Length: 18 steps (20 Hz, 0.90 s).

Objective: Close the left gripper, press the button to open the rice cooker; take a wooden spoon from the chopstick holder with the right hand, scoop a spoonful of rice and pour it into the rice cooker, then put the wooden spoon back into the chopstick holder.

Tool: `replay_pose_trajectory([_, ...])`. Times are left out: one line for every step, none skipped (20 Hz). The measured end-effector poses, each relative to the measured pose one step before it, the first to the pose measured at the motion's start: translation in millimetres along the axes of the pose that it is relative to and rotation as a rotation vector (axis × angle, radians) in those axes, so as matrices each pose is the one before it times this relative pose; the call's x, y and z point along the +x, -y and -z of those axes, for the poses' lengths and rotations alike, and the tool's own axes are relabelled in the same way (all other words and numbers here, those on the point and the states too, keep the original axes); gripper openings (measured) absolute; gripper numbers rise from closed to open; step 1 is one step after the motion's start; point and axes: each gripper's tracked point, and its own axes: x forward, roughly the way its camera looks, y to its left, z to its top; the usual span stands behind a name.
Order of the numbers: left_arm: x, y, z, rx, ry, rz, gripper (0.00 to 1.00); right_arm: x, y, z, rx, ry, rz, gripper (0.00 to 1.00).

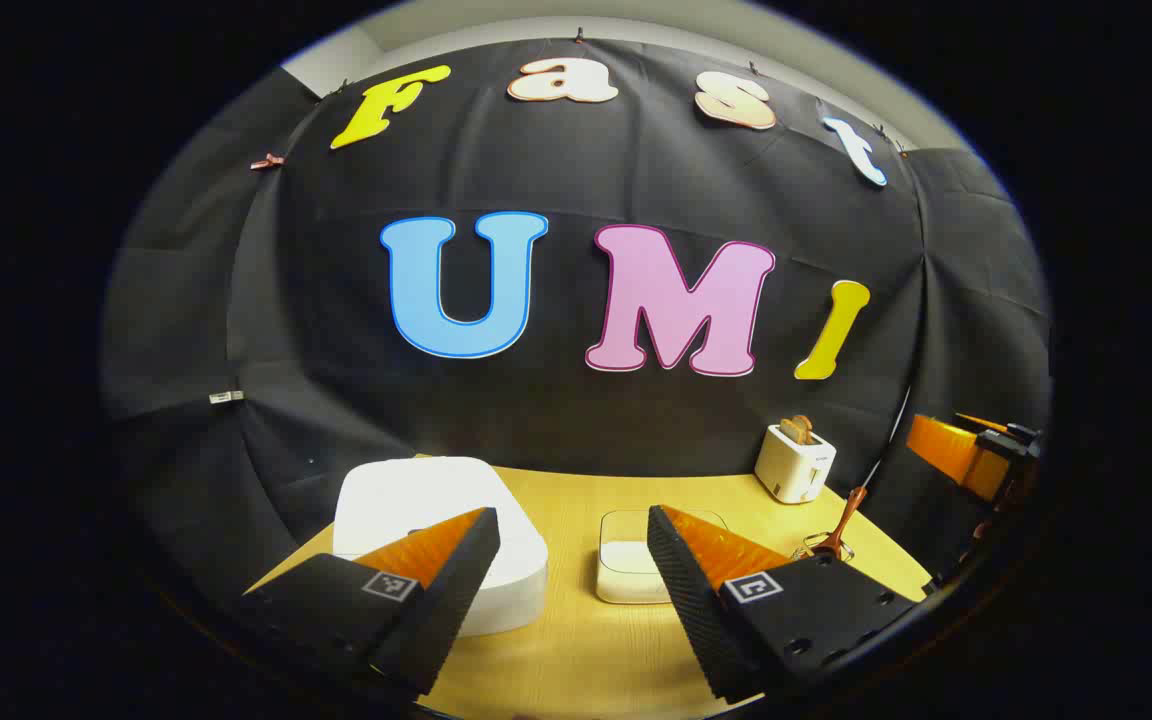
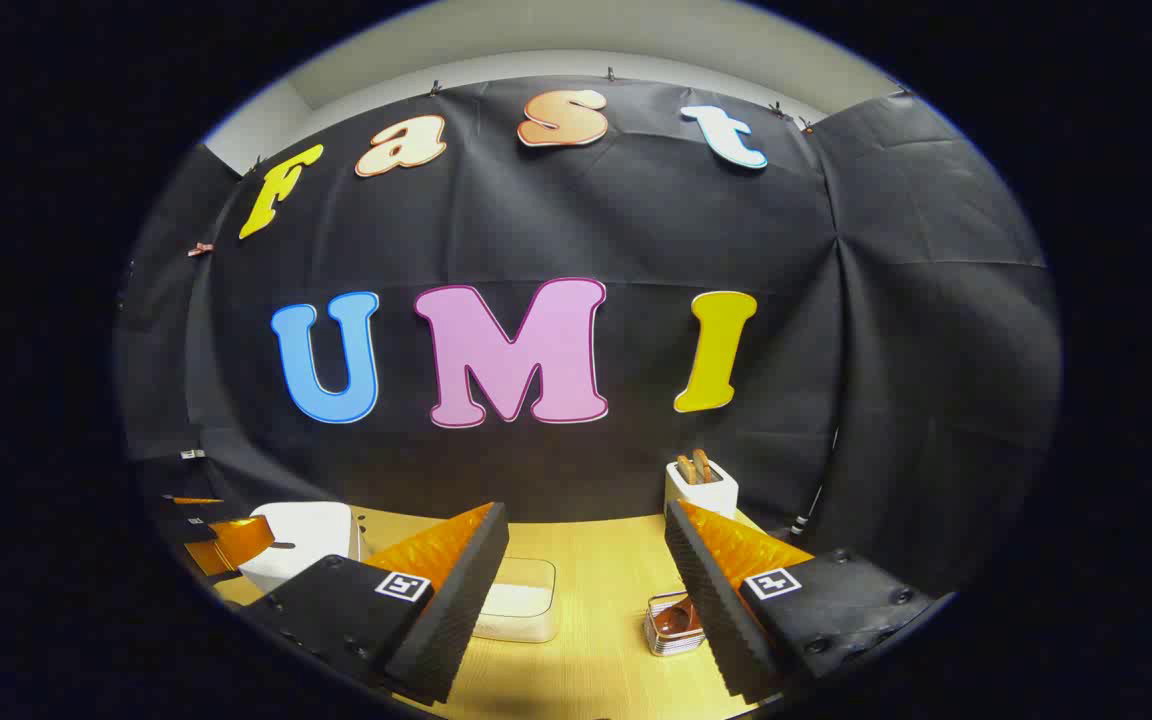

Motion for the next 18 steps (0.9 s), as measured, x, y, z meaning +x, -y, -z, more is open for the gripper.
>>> replay_pose_trajectory([1.16, -1.32, -0.82, 0.00156, 0.00381, -0.00396, 0.95, 1.64, -2.35, 1.44, 0.00207, -0.00472, -0.00772, 0.98])
replay_pose_trajectory([2.01, -2.44, -0.84, 0.00515, 0.00041, -0.00812, 0.95, 1.65, -2.96, 0.99, 0.00352, -0.00539, -0.00936, 0.98])
replay_pose_trajectory([1.91, -1.47, 1.52, 0.00441, -0.00041, -0.00592, 0.95, 2.68, -2.10, 2.68, 0.00215, -0.00668, -0.00794, 0.98])
replay_pose_trajectory([1.13, -0.92, -0.79, 0.00025, -0.00085, -0.00532, 0.95, 1.74, -1.51, 1.30, -0.00015, -0.00592, -0.00653, 0.98])
replay_pose_trajectory([1.48, -0.45, 0.49, -0.00254, 0.00034, -0.00296, 0.95, 1.01, -0.48, 0.89, -0.00119, -0.00305, -0.00458, 0.98])
replay_pose_trajectory([1.17, -0.84, 0.45, -0.00339, 0.00044, -0.00093, 0.95, 1.19, 0.33, 0.31, -0.00016, -0.00103, -0.00408, 0.98])
replay_pose_trajectory([1.30, -0.33, 0.39, -0.00038, -0.00197, -0.00202, 0.95, 1.65, 0.23, -0.34, 0.00040, 0.00006, -0.00288, 0.98])
replay_pose_trajectory([0.50, -0.41, -0.69, 0.00215, 0.00031, -0.00027, 0.95, 1.16, 1.43, 0.83, 0.00144, -0.00081, -0.00064, 0.98])
replay_pose_trajectory([0.20, -0.46, -1.48, 0.00297, 0.00453, -0.00189, 0.95, 1.44, 1.24, 0.87, 0.00338, -0.00357, 0.00059, 0.98])
replay_pose_trajectory([0.48, -0.63, -1.19, 0.00204, 0.00330, -0.00340, 0.95, 1.05, 1.14, 0.40, 0.00443, -0.00279, 0.00000, 0.98])
replay_pose_trajectory([0.25, -0.40, 0.93, 0.00325, 0.00120, -0.00270, 0.95, 1.02, 1.95, 0.79, 0.00554, -0.00358, -0.00024, 0.98])
replay_pose_trajectory([0.80, -0.56, -0.55, 0.00383, 0.00103, -0.00265, 0.95, 0.86, 0.66, -0.91, 0.00432, 0.00227, -0.00211, 0.97])
replay_pose_trajectory([0.47, -0.09, 1.12, 0.00386, 0.00016, -0.00418, 0.95, 1.55, 0.09, -1.19, 0.00251, 0.00483, -0.00334, 0.97])
replay_pose_trajectory([0.69, 0.00, 1.06, 0.00373, -0.00103, -0.00172, 0.95, 1.20, -0.36, -1.60, -0.00058, 0.00349, -0.00310, 0.97])
replay_pose_trajectory([0.84, 0.64, 0.58, 0.00033, -0.00877, 0.00043, 0.94, 0.99, -0.24, 0.49, -0.00075, 0.00200, -0.00627, 0.97])
replay_pose_trajectory([0.17, -0.04, 0.49, -0.00142, -0.00557, -0.00432, 0.92, 1.38, -0.78, 0.43, 0.00065, -0.00114, -0.00612, 0.96])
replay_pose_trajectory([0.28, -1.82, -1.59, -0.00336, 0.00320, -0.00616, 0.89, 1.83, -0.32, 0.47, 0.00128, -0.00144, -0.00519, 0.96])
replay_pose_trajectory([0.55, 0.51, -1.30, -0.00164, 0.00284, 0.00015, 0.87, 1.36, 0.19, 0.54, 0.00160, -0.00190, -0.00418, 0.96])
